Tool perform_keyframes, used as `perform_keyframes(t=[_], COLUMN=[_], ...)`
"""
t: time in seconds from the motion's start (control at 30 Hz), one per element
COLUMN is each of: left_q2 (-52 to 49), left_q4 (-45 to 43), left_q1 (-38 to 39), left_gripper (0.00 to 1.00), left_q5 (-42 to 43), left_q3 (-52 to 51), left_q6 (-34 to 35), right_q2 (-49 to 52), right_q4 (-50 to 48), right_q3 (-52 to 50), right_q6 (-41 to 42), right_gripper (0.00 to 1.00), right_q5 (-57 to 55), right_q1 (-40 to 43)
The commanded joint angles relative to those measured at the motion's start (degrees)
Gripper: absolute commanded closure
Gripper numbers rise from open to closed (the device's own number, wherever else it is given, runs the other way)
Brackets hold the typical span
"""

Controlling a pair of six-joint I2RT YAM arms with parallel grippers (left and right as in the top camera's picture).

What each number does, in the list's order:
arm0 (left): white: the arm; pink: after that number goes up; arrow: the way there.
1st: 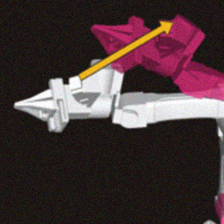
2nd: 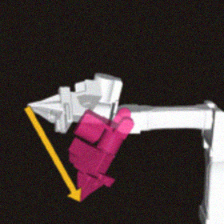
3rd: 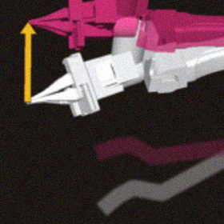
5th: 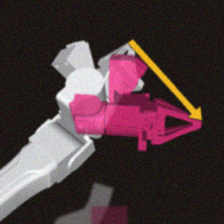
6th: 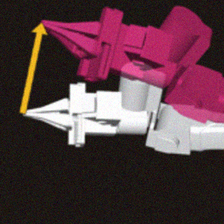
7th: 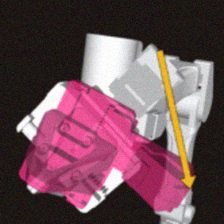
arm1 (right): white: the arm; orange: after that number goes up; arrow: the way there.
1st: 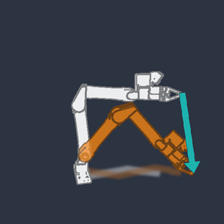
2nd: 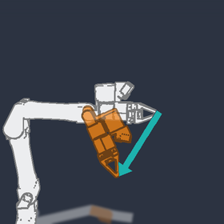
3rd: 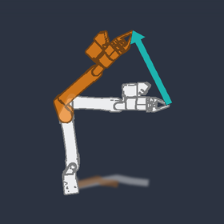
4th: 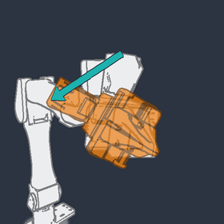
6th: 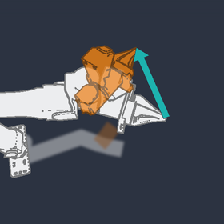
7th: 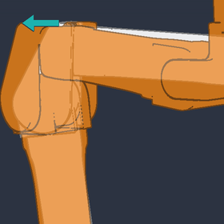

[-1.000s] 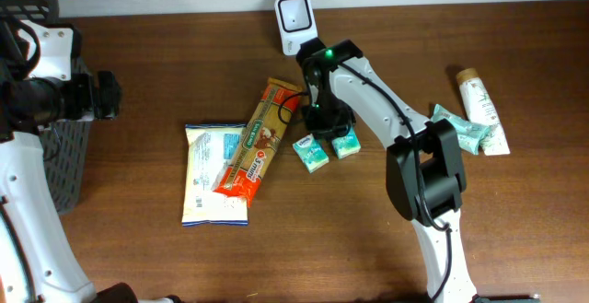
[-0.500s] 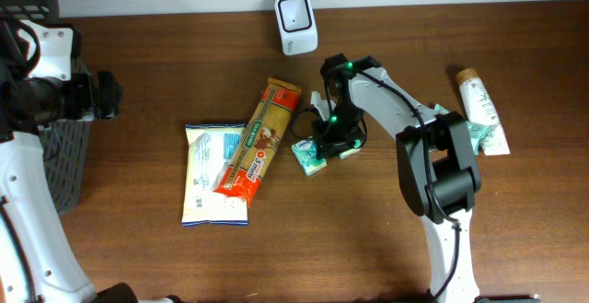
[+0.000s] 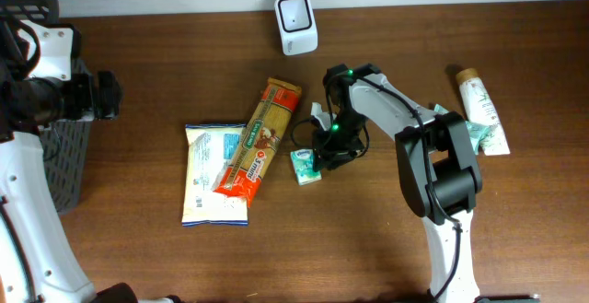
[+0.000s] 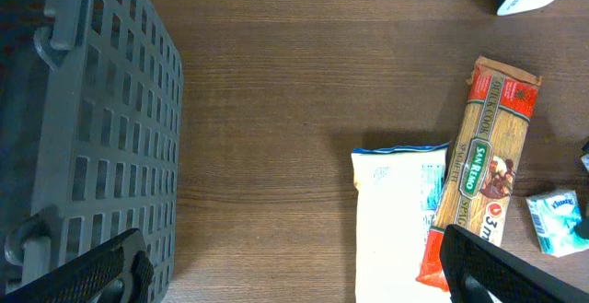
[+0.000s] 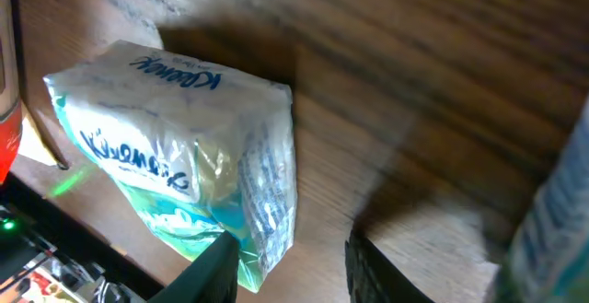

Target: Scan the item barcode

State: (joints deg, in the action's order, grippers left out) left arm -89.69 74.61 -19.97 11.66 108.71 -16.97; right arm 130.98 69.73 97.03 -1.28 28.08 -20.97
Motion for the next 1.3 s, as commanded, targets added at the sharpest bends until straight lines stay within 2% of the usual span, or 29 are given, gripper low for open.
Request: perform_keyframes(t=[0.0, 0.07, 0.1, 0.33, 0.43, 0.6, 0.67, 0.8, 0.87, 0.9, 1.03, 1.27], left_q2=[-0.2, -0.2, -0.2, -0.2, -0.2, -0.2, -0.2, -0.2, -0.2, -0.2, -0.2, -0.2], left_q4=[0.1, 0.1, 0.1, 0.1, 0.1, 0.1, 0.1, 0.1, 0.1, 0.1, 0.1, 0.1], left_q1=[-0.2, -0.2, -0.2, -0.2, -0.2, -0.2, -0.2, -0.2, -0.2, -0.2, -0.2, -0.2], left_gripper=[0.01, 0.01, 0.01, 0.01, 0.01, 0.01, 0.01, 0.01, 0.01, 0.01, 0.01, 0.01], left_q5=[0.6, 0.6, 0.6, 0.6, 0.6, 0.6, 0.6, 0.6, 0.6, 0.6, 0.6, 0.6], left_q3=[0.2, 0.2, 0.2, 0.2, 0.2, 0.2, 0.2, 0.2, 0.2, 0.2, 0.2, 0.2], left_q6=[-0.7, -0.7, -0.7, -0.7, -0.7, -0.7, -0.7, -0.7, -0.7, -0.7, -0.7, -0.7], right_q2=[0.5, 0.5, 0.5, 0.4, 0.4, -2.7, -6.7, -13.1, -13.1, -13.1, -13.1, -12.3], right_q4=[-1.2, -1.7, -2.2, 2.2, 7.5, 14.1, 14.1, 12.9, 10.1, 9.0, 1.4, -6.3], right_q3=[-2.7, -2.8, -2.7, 6.6, 12.9, 16.3, 16.3, 15.6, 12.5, 10.5, -1.3, -5.3], right_q6=[0.2, 0.3, 0.3, -1.0, -1.6, -3.0, -2.8, 3.4, 7.6, 9.0, 11.1, 11.3], right_gripper=[0.69, 0.83, 0.94, 0.95, 0.79, 0.70, 0.63, 0.57, 0.48, 0.37, 0.35, 0.32], right_q5=[-1.0, -1.0, -1.0, -2.4, -6.9, -6.9, -7.1, -14.7, -14.8, -14.6, -11.0, -9.4], right_q1=[-0.4, -0.4, -0.4, 1.1, 1.1, 0.6, 0.0, -3.1, -4.3, -4.5, -4.4, -4.4])
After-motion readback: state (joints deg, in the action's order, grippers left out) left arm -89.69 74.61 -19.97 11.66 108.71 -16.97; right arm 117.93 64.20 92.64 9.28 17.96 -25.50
